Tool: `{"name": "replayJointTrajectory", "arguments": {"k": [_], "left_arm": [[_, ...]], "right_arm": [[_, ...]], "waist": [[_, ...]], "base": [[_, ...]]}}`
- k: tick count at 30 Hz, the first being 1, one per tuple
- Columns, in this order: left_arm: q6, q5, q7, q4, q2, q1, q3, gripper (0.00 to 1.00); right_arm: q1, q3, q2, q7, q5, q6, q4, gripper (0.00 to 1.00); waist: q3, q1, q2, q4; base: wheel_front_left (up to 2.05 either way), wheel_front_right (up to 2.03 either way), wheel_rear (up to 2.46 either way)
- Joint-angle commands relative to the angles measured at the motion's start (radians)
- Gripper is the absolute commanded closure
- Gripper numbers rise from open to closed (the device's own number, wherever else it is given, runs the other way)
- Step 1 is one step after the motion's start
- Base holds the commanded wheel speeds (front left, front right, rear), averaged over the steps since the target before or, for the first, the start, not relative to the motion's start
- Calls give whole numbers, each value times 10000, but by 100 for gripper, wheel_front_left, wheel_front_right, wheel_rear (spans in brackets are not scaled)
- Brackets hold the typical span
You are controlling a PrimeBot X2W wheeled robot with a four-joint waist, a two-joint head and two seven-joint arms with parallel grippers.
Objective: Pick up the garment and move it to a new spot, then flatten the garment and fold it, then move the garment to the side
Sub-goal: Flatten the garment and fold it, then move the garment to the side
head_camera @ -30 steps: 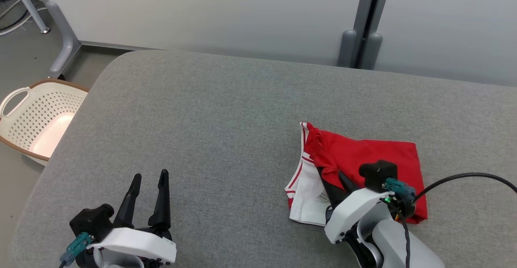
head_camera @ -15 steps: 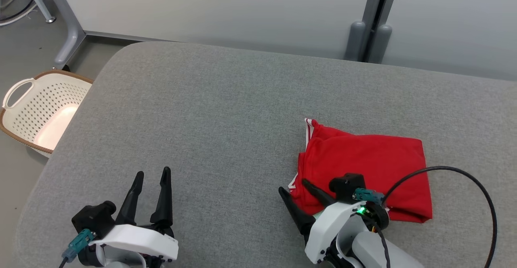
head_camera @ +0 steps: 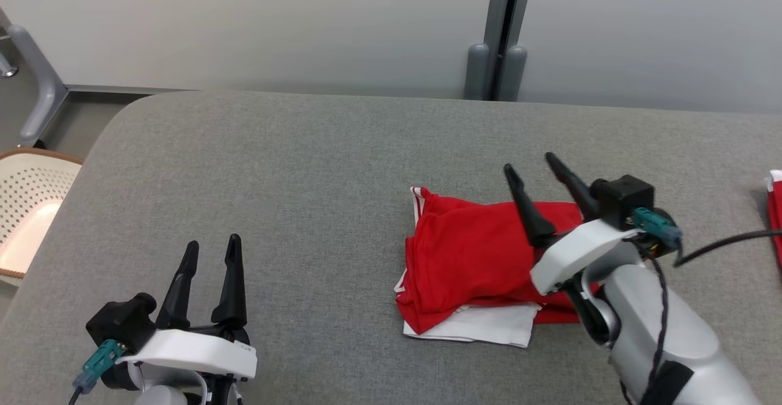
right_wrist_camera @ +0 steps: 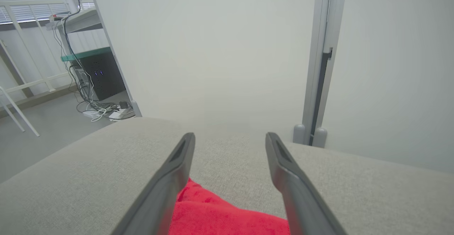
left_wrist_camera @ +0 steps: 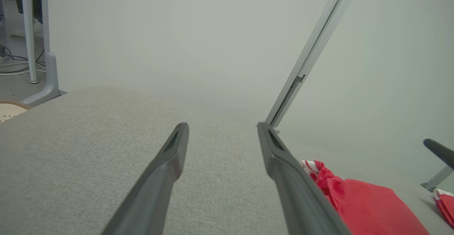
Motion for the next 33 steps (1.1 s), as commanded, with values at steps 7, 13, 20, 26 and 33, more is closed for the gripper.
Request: {"name": "replayJointTrajectory", "arguments": {"k": [7,13,20,26,33], "left_arm": [[31,360,1,-829,43,153,257,0],[278,1808,2,-1779,36,451,339,0],[640,2436,2,-2241,40,946,97,0],[674,2268,2,-2054,40,995,-38,0],[510,2077,2,-1771,39,774,-365,0]], "right_arm": [[2114,-2308,-541,-41,-2235,-1,-2384,0],[3962,-3869,-163,-27,-3550,-1,-4170,0],[5014,-4708,331,-29,-4111,-2,-4924,0],[5059,-4795,495,-28,-4209,-2,-4980,0],[4540,-4396,483,-29,-3835,-2,-4761,100]], "waist": [[-320,0,0,-488],[-399,0,0,-676],[-393,0,0,-777],[-399,0,0,-714],[-136,0,0,-404]], "base": [[0,0,0],[0,0,0],[0,0,0],[0,0,0],[0,0,0]]}}
